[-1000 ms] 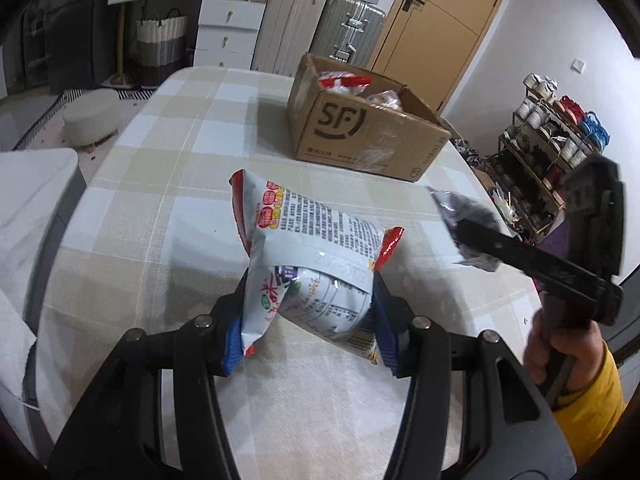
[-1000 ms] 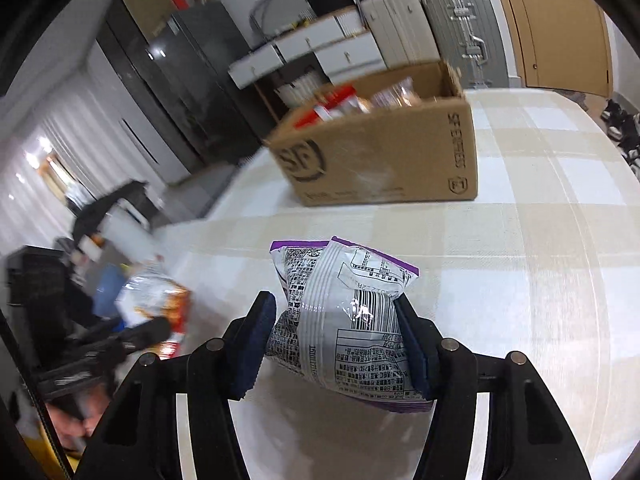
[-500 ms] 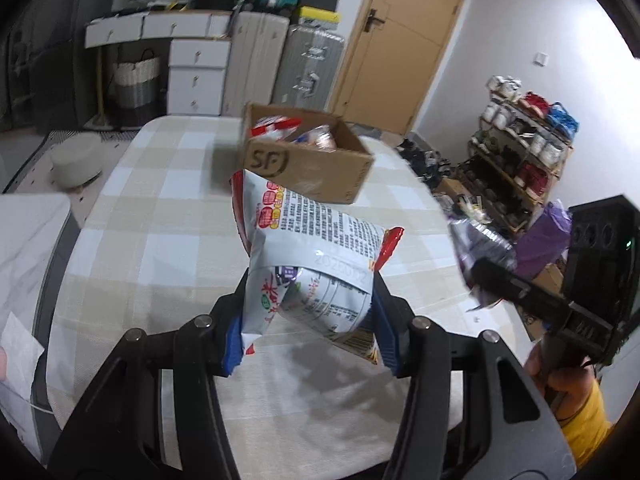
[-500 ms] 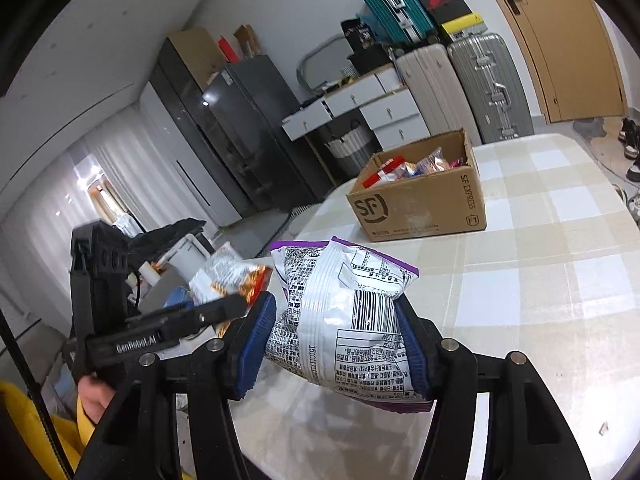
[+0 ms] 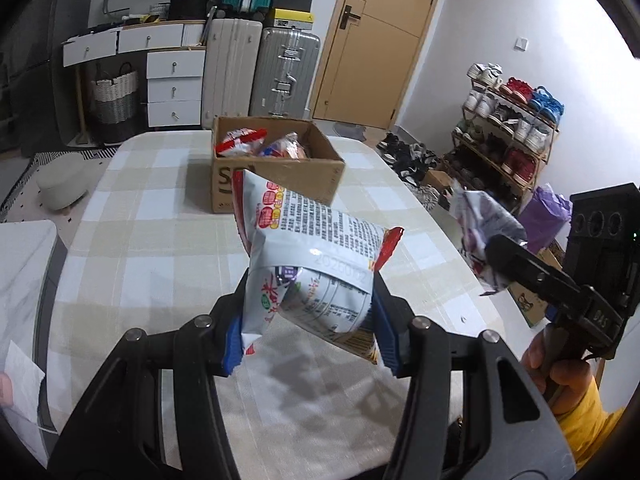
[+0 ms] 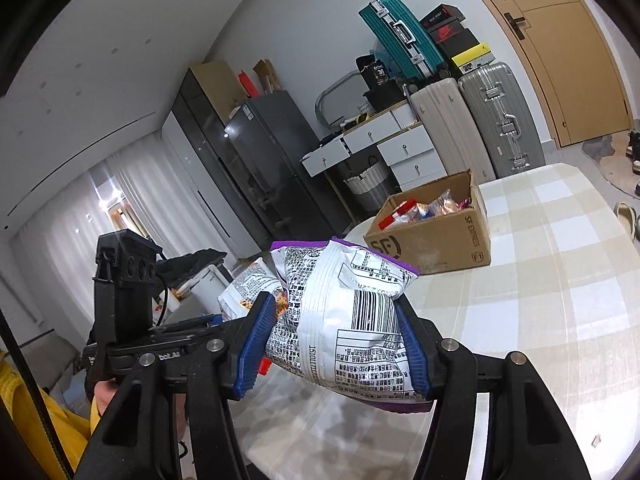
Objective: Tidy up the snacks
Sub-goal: 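Lift the chip bag with the left tool while the right tool carries its chip bag over the box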
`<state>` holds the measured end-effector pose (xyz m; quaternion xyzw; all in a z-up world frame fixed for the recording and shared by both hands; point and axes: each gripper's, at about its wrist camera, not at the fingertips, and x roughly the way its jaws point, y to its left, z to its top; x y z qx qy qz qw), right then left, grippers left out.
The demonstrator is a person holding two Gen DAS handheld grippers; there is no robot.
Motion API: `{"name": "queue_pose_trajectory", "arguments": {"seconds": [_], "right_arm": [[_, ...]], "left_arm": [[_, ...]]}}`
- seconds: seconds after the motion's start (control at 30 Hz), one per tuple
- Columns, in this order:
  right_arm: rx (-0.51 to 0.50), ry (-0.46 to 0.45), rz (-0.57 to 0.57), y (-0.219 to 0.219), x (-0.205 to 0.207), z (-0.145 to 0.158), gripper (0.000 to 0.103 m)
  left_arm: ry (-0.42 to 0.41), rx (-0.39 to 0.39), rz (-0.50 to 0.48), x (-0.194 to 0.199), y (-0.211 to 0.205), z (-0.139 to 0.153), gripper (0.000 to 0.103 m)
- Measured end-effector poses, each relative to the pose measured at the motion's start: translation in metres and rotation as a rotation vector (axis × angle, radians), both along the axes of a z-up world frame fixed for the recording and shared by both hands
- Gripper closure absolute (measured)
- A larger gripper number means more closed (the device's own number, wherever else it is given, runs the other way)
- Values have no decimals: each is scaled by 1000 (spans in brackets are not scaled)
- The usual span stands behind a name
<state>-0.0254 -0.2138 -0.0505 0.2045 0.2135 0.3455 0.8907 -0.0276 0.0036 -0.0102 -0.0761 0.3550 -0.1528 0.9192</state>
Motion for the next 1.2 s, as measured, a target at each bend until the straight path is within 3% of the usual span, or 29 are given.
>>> {"name": "queue_pose_trajectory", "arguments": {"seconds": [0.27,0.43,0.6,0.93,1.2], "right_arm": [[-28,-35,-15,1,45,28,43],[-90,-85,-47,2,84,62,43],[-89,-92,-50,2,138,88,43],[-114,-43,-73,12,267,118,43],[-123,111,-81,22,354,94,43]], "left_arm": [[-49,18,20,52,16,25,53],[-53,0,13,104,27,45,53],[-66,25,20,160,27,60,53],[-44,41,17,279,6,64,53],[49,27,11,364,-3,28,53]]}}
